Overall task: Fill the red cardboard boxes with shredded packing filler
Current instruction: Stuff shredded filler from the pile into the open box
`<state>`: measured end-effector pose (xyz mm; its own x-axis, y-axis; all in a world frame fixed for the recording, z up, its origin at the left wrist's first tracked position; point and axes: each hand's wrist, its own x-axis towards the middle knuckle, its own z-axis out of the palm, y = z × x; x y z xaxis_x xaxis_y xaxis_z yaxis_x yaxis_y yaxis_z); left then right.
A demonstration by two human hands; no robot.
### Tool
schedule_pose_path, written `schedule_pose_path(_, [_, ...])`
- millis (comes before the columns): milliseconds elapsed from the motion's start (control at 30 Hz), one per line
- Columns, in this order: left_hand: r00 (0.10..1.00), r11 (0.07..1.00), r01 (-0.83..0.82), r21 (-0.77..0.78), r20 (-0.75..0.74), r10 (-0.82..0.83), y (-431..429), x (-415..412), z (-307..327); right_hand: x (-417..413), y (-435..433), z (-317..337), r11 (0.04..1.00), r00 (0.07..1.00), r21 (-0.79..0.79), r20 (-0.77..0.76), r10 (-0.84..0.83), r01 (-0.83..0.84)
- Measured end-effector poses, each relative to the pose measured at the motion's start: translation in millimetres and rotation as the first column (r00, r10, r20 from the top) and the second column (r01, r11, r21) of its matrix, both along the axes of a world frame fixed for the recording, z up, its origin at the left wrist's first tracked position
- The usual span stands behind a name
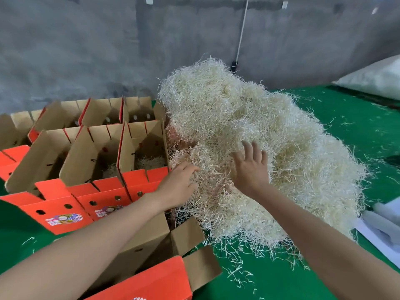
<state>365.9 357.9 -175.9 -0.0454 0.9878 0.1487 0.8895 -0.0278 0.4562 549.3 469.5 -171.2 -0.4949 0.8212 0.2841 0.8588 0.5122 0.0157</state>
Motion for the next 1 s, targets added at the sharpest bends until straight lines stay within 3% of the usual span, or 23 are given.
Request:
schedule_pose_path(67, [0.999, 1.000, 0.016, 0.001, 0.028, -0.016, 14.9, 19.0, 7.2, 12.6, 17.6, 1.9, 0.998, 0.998, 0.000, -0.038, -0.058, 0.058])
schedule_pose_path(133, [0.997, 1.000, 0.007, -0.015, 0.072, -0.006, 26.7, 35.6, 11.3, 23.0, 33.5, 2.0, 0.986, 0.987, -0.107, -0.090, -0.136, 0.126])
schedule_pose_path(233, [0.970, 0.996, -0.036, -0.083, 0.237, 0.055, 38.1, 54.6, 9.6, 33.8, 52.1, -4.8, 0.911, 0.958, -0.386, -0.173, -0.227, 0.146])
schedule_pose_path(300, [0.890, 0.978, -0.071, -0.195, 0.430, 0.150, 42.6, 62.2, 6.0, 36.3, 58.7, -13.0, 0.805, 0.959, -0.590, -0.181, -0.218, 0.072])
schedule_pose_path(367, [0.664, 0.922, -0.084, -0.378, 0.669, 0.334, 43.9, 66.9, 3.2, 35.3, 64.9, -15.5, 0.690, 0.886, -0.721, -0.359, -0.293, -0.064])
schedule_pose_path(400, [0.494, 0.878, -0.056, -0.476, 0.750, 0.439, 43.9, 67.8, 2.4, 33.2, 66.0, -12.8, 0.636, 0.777, -0.750, -0.507, -0.374, -0.184])
schedule_pose_path(467, [0.212, 0.812, 0.057, -0.581, 0.802, 0.559, 44.6, 70.2, 0.2, 27.3, 63.6, -1.3, 0.560, 0.504, -0.717, -0.694, -0.514, -0.416])
schedule_pose_path(533, [0.027, 0.783, 0.113, -0.611, 0.790, 0.613, 47.1, 70.9, -4.9, 16.6, 52.6, 13.9, 0.563, 0.391, -0.650, -0.758, -0.522, -0.511])
schedule_pose_path(567, [-0.070, 0.769, 0.120, -0.628, 0.768, 0.637, 50.8, 69.7, -7.8, 10.7, 44.8, 19.0, 0.594, 0.413, -0.631, -0.775, -0.478, -0.499])
schedule_pose_path(600, [-0.168, 0.762, 0.139, -0.632, 0.744, 0.647, 55.7, 67.4, -9.5, 6.2, 36.9, 23.6, 0.672, 0.498, -0.602, -0.780, -0.379, -0.432])
schedule_pose_path(667, [-0.292, 0.808, 0.198, -0.555, 0.754, 0.589, 65.8, 60.8, -7.3, 0.3, 20.7, 28.4, 0.874, 0.761, -0.411, -0.644, -0.077, -0.260])
schedule_pose_path(733, [-0.272, 0.845, 0.191, -0.499, 0.800, 0.534, 73.7, 49.8, 5.1, -6.6, 2.0, 25.7, 0.921, 0.891, -0.302, -0.444, 0.091, -0.245])
schedule_pose_path(767, [-0.218, 0.840, 0.162, -0.517, 0.812, 0.542, 76.8, 45.5, 13.1, -9.9, -7.0, 24.5, 0.889, 0.913, -0.355, -0.383, 0.144, -0.290])
schedule_pose_path(833, [0.017, 0.799, 0.042, -0.601, 0.800, 0.600, 80.5, 40.6, 23.5, -13.3, -18.6, 24.9, 0.748, 0.896, -0.504, -0.331, 0.296, -0.433])
schedule_pose_path(867, [0.138, 0.772, -0.057, -0.633, 0.761, 0.634, 81.0, 40.9, 25.7, -11.6, -17.3, 29.4, 0.652, 0.871, -0.578, -0.325, 0.369, -0.492])
schedule_pose_path(933, [0.204, 0.745, -0.232, -0.626, 0.717, 0.666, 83.1, 39.6, 21.6, -4.9, -3.0, 44.1, 0.493, 0.830, -0.669, -0.416, 0.372, -0.556])
schedule_pose_path(967, [0.228, 0.746, -0.292, -0.599, 0.714, 0.662, 84.1, 37.8, 19.7, -2.8, 9.9, 51.6, 0.491, 0.820, -0.659, -0.492, 0.291, -0.570])
schedule_pose_path(1000, [0.293, 0.754, -0.345, -0.560, 0.699, 0.653, 84.5, 35.2, 19.6, -0.7, 24.6, 58.5, 0.570, 0.805, -0.605, -0.562, 0.190, -0.557])
